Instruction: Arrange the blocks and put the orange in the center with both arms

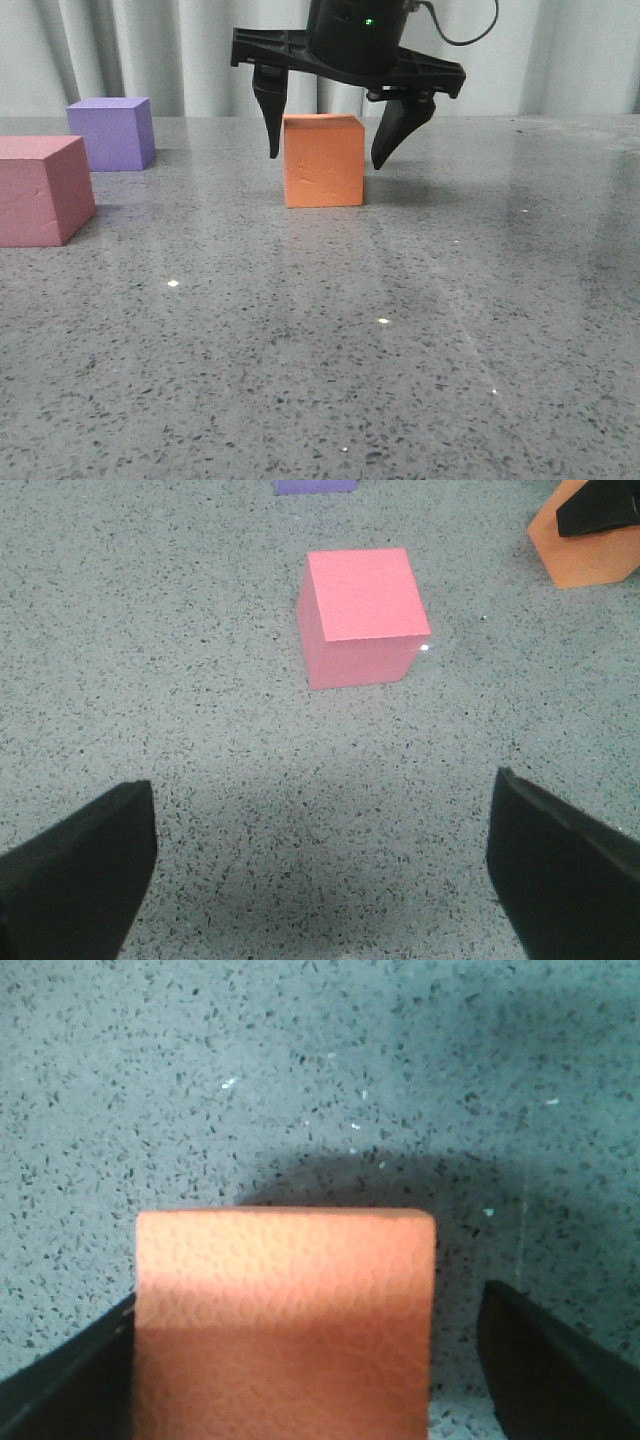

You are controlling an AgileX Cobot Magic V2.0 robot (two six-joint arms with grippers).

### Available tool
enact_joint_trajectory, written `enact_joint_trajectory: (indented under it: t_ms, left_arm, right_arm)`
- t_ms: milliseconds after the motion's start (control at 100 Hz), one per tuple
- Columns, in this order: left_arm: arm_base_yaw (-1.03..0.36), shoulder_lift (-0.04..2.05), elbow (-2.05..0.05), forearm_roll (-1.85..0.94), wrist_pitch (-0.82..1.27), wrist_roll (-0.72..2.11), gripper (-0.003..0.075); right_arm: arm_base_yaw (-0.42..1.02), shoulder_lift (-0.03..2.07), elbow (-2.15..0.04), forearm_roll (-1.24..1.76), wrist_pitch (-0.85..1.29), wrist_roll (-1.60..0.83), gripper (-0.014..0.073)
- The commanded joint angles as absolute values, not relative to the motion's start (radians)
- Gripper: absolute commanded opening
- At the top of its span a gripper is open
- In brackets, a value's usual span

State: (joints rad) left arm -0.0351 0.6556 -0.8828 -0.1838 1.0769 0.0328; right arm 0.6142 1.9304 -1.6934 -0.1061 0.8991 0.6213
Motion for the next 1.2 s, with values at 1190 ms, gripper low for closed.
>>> enact_joint_trajectory:
  t_ms: [1190]
  left_arm:
    - [-0.036,0.663,-0.917,-0.200,1.030,0.037,0.0637]
  right_arm:
    - [0.349,1.198,-1.345,-0.385,0.996,0.435,0.0645]
